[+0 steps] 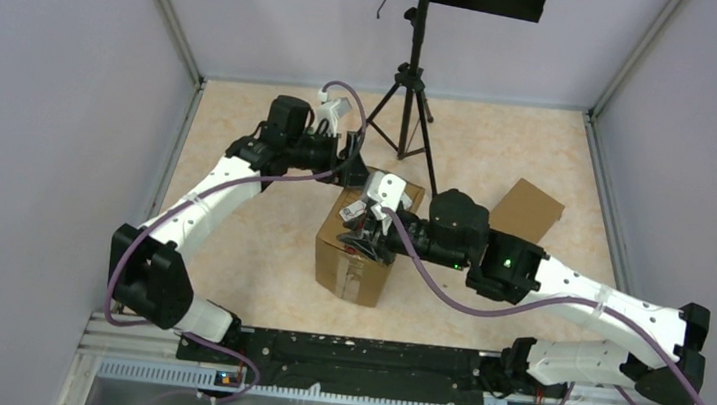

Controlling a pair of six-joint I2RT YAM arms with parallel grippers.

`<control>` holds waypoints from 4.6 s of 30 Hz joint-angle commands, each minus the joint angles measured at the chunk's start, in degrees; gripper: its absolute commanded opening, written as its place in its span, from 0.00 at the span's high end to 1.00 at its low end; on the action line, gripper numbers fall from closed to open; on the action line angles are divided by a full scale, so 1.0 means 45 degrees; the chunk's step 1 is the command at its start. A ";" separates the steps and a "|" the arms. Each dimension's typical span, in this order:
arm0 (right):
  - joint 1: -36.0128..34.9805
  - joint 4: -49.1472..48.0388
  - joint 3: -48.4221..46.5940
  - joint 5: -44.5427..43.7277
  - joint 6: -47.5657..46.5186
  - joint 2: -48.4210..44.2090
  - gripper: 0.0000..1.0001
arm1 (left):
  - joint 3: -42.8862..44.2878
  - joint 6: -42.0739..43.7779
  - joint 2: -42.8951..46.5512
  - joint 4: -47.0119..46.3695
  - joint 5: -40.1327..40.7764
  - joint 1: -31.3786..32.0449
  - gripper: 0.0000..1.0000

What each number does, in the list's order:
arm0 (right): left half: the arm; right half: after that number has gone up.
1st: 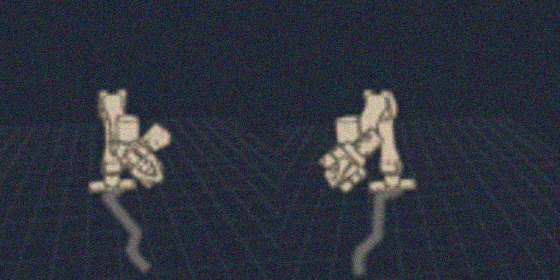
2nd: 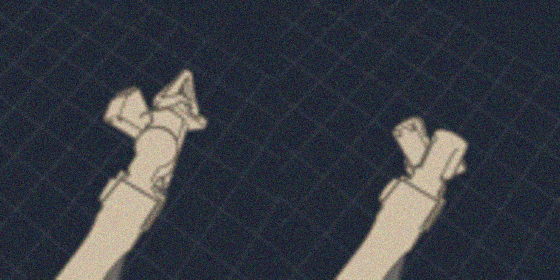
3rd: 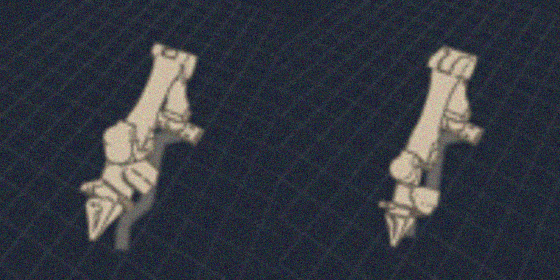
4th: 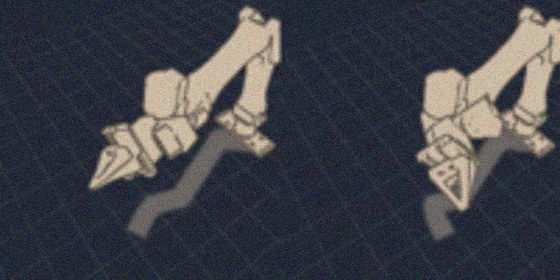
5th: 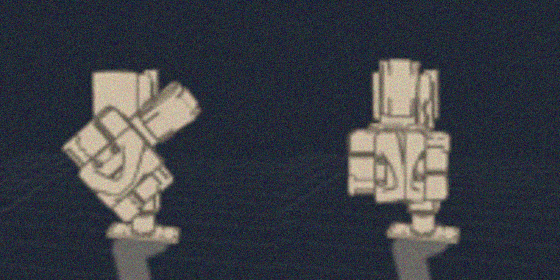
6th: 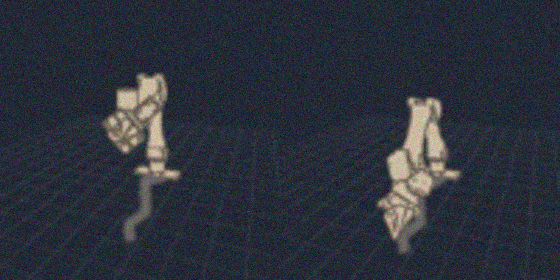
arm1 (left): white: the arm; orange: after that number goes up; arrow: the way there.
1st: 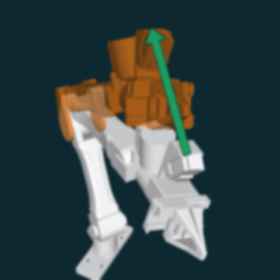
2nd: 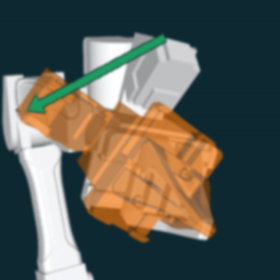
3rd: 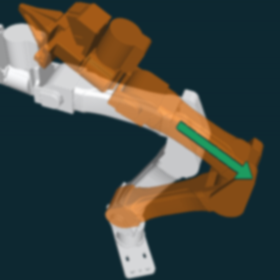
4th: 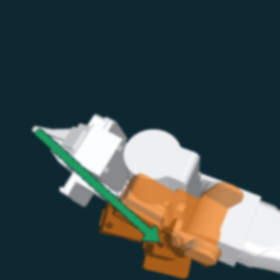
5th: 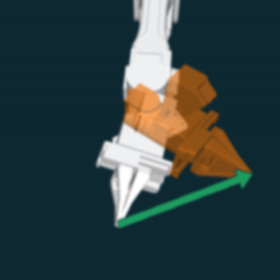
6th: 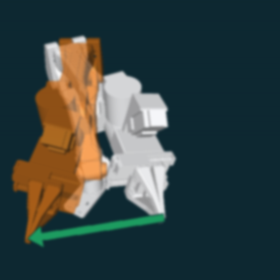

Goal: Unpack the express box
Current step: Cut the express box at the center of the board.

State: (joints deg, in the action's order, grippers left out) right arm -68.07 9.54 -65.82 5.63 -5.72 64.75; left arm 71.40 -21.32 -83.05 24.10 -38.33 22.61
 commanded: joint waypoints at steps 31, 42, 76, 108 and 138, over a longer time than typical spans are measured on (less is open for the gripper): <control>-0.0082 0.1756 -0.1850 -0.0826 0.0430 -0.0176 1.00 | -0.0425 0.1066 -0.0295 0.0135 -0.0809 -0.0420 0.17; -0.0076 0.2354 -0.1594 -0.0978 0.0583 -0.0215 1.00 | -0.0341 0.1066 -0.0372 0.0172 -0.0784 -0.0435 0.17; -0.0080 0.3081 -0.1455 -0.1212 0.1004 -0.0480 1.00 | -0.0533 0.1222 -0.0359 0.0157 -0.1149 -0.0820 0.17; -0.0079 0.2438 -0.2136 -0.1008 0.1631 -0.0176 1.00 | -0.0658 0.0872 -0.0151 -0.0177 -0.1073 -0.1153 0.18; -0.0077 0.5314 -0.3860 -0.4139 0.2859 -0.0751 1.00 | -0.0076 0.0717 -0.0003 -0.0316 -0.1234 -0.1148 0.13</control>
State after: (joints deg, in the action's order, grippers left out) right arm -68.16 29.95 -79.59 -7.84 4.78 64.01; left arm 69.87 -19.40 -83.90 22.17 -45.47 17.93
